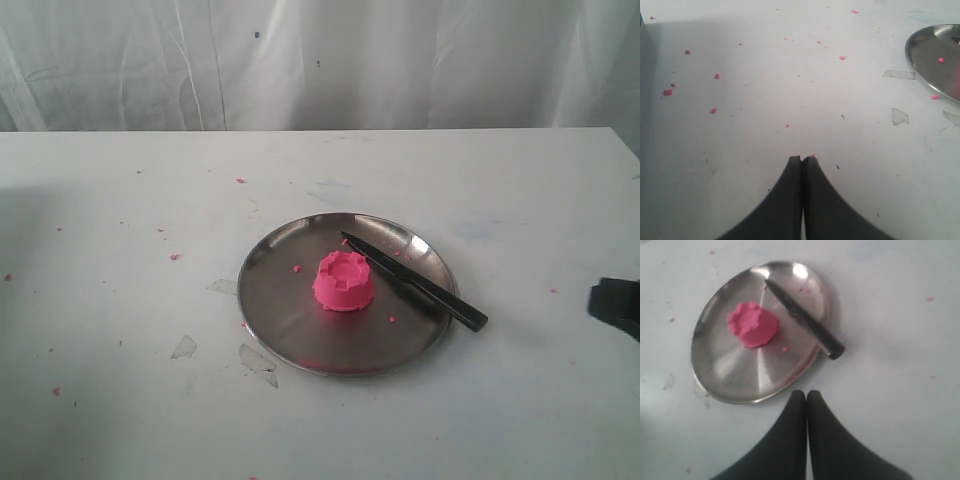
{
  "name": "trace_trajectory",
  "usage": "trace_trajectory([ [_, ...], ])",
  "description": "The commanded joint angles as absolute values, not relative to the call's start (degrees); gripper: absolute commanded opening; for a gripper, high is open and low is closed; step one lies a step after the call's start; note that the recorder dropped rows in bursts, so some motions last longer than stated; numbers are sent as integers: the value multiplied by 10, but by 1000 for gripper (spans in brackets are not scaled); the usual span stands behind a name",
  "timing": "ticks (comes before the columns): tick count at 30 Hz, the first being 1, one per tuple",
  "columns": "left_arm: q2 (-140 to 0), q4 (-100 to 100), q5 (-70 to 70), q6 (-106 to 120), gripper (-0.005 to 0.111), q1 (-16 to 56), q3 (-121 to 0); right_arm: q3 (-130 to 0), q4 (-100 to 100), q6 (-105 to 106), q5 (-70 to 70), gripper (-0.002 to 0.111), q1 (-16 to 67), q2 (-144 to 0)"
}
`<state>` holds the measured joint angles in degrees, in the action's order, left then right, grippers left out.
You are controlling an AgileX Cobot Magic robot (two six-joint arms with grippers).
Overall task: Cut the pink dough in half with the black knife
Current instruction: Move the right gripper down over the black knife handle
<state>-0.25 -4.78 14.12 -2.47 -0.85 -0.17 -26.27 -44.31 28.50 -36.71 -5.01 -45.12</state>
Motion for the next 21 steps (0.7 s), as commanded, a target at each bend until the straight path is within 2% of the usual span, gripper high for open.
trace_trajectory([
  [1,0,-51,142,-26,0,-7,0,-268,-590,394,-351,0,-50,-546],
  [5,0,-51,142,-26,0,-7,0,-268,-601,412,-244,0,-50,-612],
  [8,0,-51,142,-26,0,-7,0,-270,-661,403,-213,0,-50,-643],
  [10,0,-51,142,-26,0,-7,0,-284,-675,433,-258,0,-50,-654],
  [13,0,-51,142,-26,0,-7,0,-347,-679,568,-436,0,-50,-667],
  [15,0,-51,142,-26,0,-7,0,-404,-671,559,-538,0,-50,-676],
  [18,0,-51,142,-26,0,-7,0,-490,-554,461,-556,0,-44,-686],
  [21,0,-51,142,-26,0,-7,0,-548,-339,316,-515,0,-7,-708],
])
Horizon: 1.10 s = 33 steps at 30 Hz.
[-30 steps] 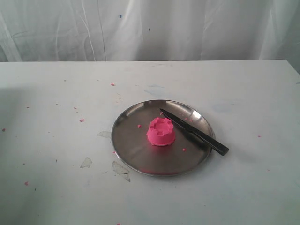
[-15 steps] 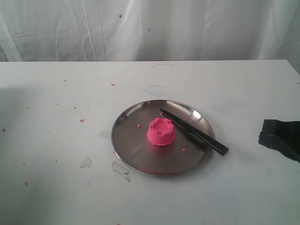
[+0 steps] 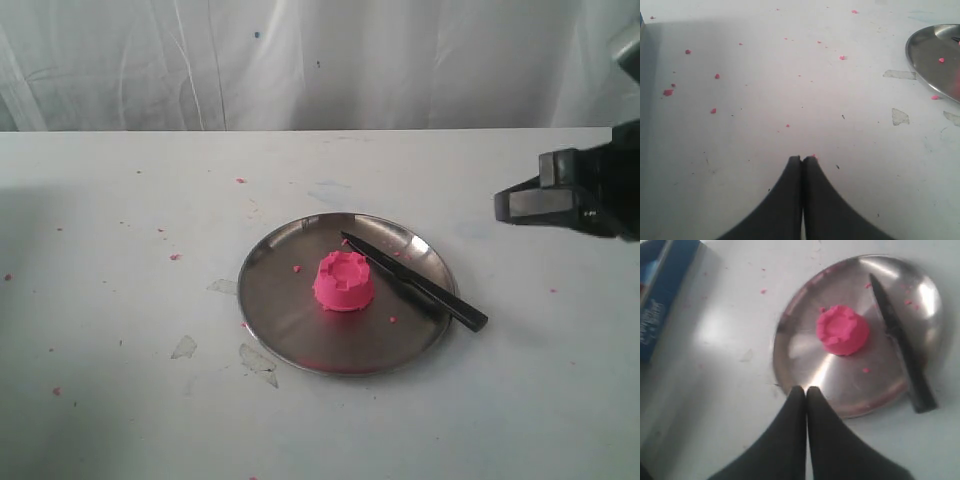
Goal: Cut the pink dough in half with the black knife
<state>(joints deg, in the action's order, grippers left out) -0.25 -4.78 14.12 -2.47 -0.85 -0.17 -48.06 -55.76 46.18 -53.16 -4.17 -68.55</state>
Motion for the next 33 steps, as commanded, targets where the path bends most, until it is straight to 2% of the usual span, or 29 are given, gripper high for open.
trace_trajectory([
  [1,0,-51,142,-26,0,-7,0,-558,-271,270,-512,0,12,-719],
  [4,0,-51,142,-26,0,-7,0,-566,-145,189,-507,0,78,-760],
  [8,0,-51,142,-26,0,-7,0,-566,-109,187,-479,0,144,-821],
  [15,0,-51,142,-26,0,-7,0,-566,-110,230,-441,1,178,-886],
  [17,0,-51,142,-26,0,-7,0,-566,-110,260,-443,4,178,-896],
  [25,0,-51,142,-26,0,-7,0,-566,-105,262,-374,37,178,-935],
  [33,0,-51,142,-26,0,-7,0,-566,-63,262,-320,40,178,-988],
])
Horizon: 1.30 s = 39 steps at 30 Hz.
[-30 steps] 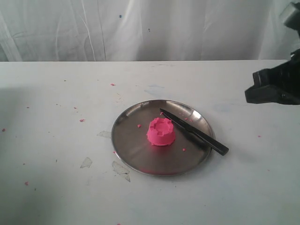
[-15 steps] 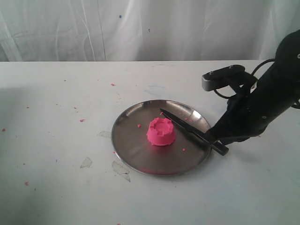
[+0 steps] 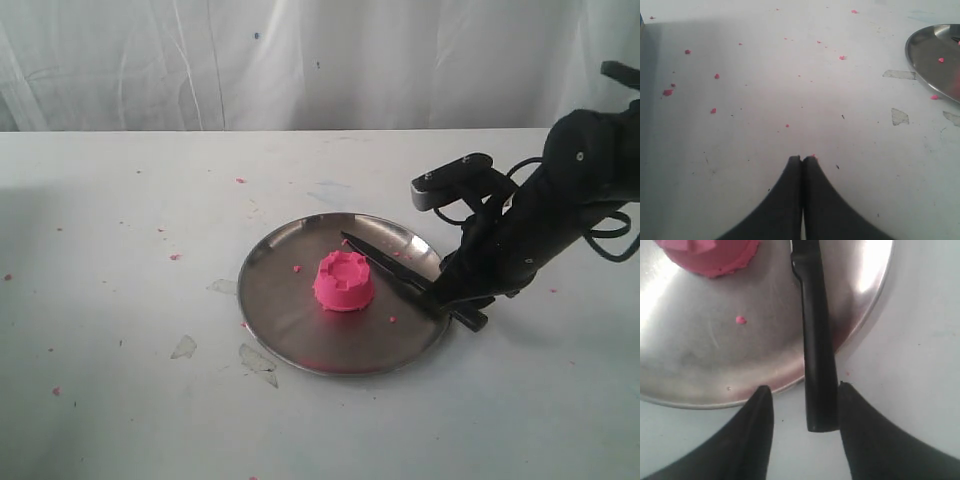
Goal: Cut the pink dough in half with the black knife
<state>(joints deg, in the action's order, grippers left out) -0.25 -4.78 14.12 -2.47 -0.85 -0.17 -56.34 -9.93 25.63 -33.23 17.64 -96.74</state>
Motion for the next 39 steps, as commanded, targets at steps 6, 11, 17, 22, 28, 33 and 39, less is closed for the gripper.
trace_trajectory([
  [6,0,-51,142,-26,0,-7,0,-566,-47,254,-313,40,178,-1006],
  [11,0,-51,142,-26,0,-7,0,-566,-47,254,-321,40,178,-1014],
  [17,0,-51,142,-26,0,-7,0,-566,-47,254,-340,37,178,-1016],
  [22,0,-51,142,-26,0,-7,0,-566,-47,254,-375,24,178,-1016],
  [28,0,-51,142,-26,0,-7,0,-574,-48,254,-415,11,178,-1016],
  [33,0,-51,142,-26,0,-7,0,-590,-100,254,-469,9,178,-1016],
  [39,0,-51,142,-26,0,-7,0,-590,-138,254,-501,10,178,-1016],
])
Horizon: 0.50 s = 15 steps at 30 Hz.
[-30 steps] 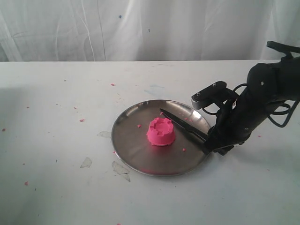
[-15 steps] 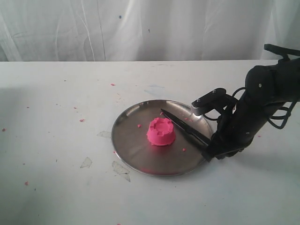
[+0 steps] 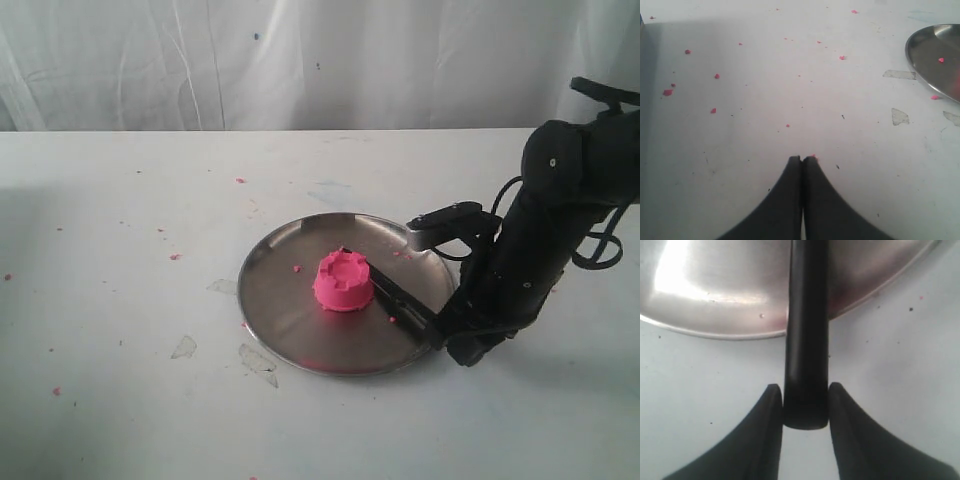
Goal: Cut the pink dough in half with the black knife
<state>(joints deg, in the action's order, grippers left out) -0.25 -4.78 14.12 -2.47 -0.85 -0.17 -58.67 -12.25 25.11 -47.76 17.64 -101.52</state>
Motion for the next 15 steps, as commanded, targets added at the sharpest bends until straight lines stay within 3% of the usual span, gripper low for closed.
trace_trajectory([
  [1,0,-51,142,-26,0,-7,0,-590,-138,254,-503,10,178,-1016],
  [10,0,-51,142,-26,0,-7,0,-590,-137,254,-506,29,178,-1016],
  [15,0,-51,142,-26,0,-7,0,-594,-137,254,-501,30,178,-1016],
])
